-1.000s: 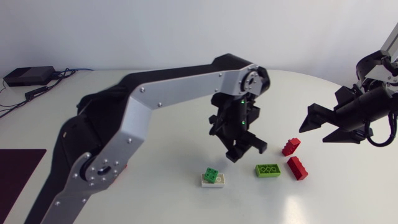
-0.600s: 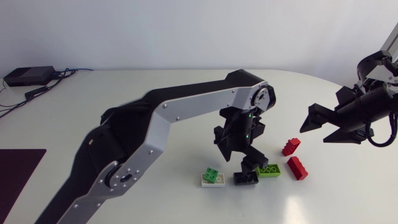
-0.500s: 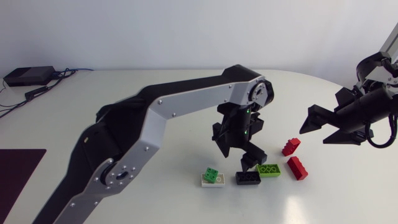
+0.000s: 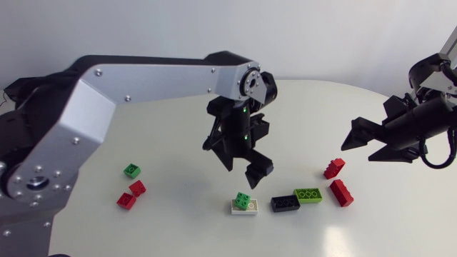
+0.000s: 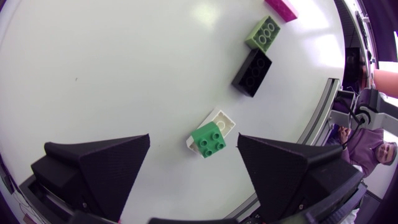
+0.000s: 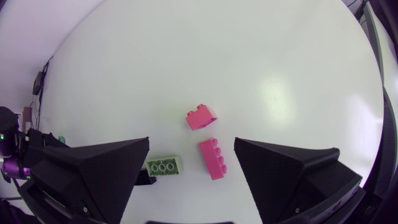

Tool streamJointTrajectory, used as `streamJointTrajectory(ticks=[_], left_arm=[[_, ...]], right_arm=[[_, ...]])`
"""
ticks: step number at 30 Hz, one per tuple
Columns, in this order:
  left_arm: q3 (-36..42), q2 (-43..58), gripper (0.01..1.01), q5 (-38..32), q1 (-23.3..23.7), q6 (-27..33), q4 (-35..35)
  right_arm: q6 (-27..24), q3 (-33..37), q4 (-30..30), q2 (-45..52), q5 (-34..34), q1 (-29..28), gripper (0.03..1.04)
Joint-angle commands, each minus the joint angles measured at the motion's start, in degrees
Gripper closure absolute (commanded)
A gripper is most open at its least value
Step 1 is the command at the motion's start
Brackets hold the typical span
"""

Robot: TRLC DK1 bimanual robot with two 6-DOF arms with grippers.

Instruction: Sort duplo bricks by size, large to the right and small to the left

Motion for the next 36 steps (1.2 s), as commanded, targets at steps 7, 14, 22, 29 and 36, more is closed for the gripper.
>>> streamJointTrajectory(ticks=[7, 14, 22, 29, 36], left_arm=[[-16.6, -6.1, 0.043, -2.0, -2.1, -2.3, 7.2], [-16.3, -5.8, 0.043, -2.2, -3.4, -2.9, 7.4], [-13.5, -2.9, 0.043, -2.2, -5.0, -4.7, 7.3], [-10.5, -0.1, 0.044, -2.1, -5.0, -4.7, 6.7], [-8.3, 2.1, 0.075, -2.1, -5.6, -4.8, 6.1]], right_arm=[[1.2, -2.0, -0.8, -1.0, -0.5, 1.7, 0.08], [1.8, -2.5, -0.5, -1.5, -0.5, 2.5, 0.08], [1.7, -2.8, -0.3, -1.4, -0.4, 2.5, 0.08], [1.5, -2.8, -0.2, -1.1, -0.4, 2.3, 0.08], [1.4, -2.8, -0.2, -1.1, -0.4, 2.2, 0.08]])
